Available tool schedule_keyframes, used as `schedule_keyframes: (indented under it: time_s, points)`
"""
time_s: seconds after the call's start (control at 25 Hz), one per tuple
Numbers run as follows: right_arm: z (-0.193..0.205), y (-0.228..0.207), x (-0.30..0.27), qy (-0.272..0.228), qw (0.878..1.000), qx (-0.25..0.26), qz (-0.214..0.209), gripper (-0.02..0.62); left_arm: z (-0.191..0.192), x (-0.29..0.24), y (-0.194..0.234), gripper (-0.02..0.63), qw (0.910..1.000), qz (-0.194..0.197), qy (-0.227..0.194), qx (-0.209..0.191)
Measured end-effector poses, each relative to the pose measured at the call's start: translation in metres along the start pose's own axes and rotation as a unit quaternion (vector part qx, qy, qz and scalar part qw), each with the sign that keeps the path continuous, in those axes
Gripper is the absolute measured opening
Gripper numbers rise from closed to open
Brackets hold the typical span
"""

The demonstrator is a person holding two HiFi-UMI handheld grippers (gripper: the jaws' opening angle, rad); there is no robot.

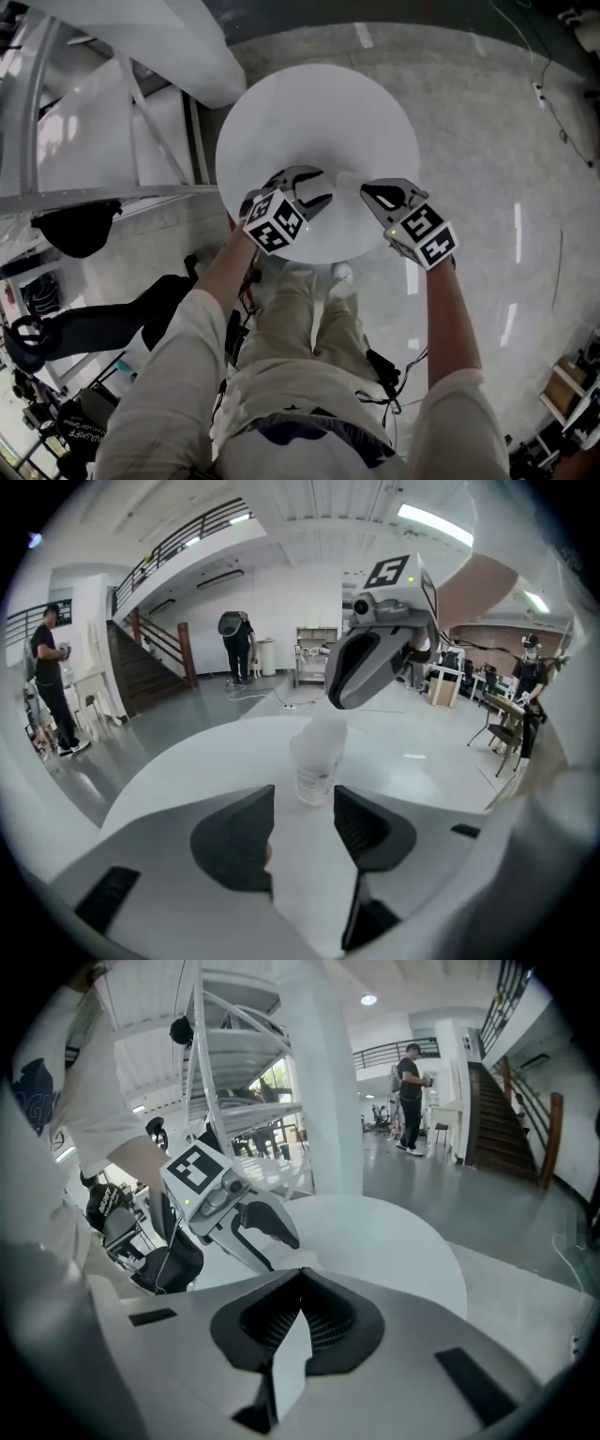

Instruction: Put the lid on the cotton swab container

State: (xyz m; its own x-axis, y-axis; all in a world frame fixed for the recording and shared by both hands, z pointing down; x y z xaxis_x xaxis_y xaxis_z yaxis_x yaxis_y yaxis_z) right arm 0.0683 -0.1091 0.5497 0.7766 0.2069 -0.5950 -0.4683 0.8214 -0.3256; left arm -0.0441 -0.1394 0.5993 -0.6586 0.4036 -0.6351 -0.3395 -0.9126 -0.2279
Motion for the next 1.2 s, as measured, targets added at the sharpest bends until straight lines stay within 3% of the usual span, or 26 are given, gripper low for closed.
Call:
schedule_keyframes:
  time_s: [0.2,0.32,0.44,0.6,0.76,1.0,1.2]
  points:
    - [-0.022,0.018,0.036,-0.082,0.993,0.006,0.082,0.011,-0.027,0.041,0.008,0.198,0.9956,-0.069,-0.037,0.051]
    - [-0.042,0.043,0.072,-0.136,0.981,0.014,0.137,0.011,-0.058,0.079,0.01,0.196,0.9851,-0.123,-0.076,0.093]
    - [-0.064,0.068,0.113,-0.184,0.965,0.036,0.182,0.011,-0.098,0.121,0.012,0.196,0.9685,-0.179,-0.121,0.124]
    - [-0.078,0.105,0.165,-0.243,0.942,0.05,0.225,0.011,-0.148,0.179,-0.002,0.195,0.949,-0.232,-0.169,0.13]
    - [-0.074,0.136,0.201,-0.293,0.921,0.052,0.251,0.011,-0.186,0.23,-0.025,0.167,0.9197,-0.295,-0.213,0.147]
    - [-0.079,0.169,0.225,-0.326,0.904,0.091,0.261,0.009,-0.213,0.282,-0.051,0.112,0.874,-0.405,-0.237,0.127]
    - [-0.091,0.181,0.233,-0.353,0.888,0.108,0.272,0.009,-0.216,0.303,-0.061,0.044,0.8505,-0.444,-0.25,0.13]
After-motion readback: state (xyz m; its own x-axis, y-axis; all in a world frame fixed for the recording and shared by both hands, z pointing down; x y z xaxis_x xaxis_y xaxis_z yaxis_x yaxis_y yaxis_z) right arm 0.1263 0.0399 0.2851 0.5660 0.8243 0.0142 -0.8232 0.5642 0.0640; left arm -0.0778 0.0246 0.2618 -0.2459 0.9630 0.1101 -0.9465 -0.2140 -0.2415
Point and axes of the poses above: the fingertips, and each gripper's own axes: x backward along the fingers, y to its left, z out of its underside, the point moved 5 cm from there along x, backward along the fingers, and after that the axes turned 15 degrees about -z, right-handed, at the moved point
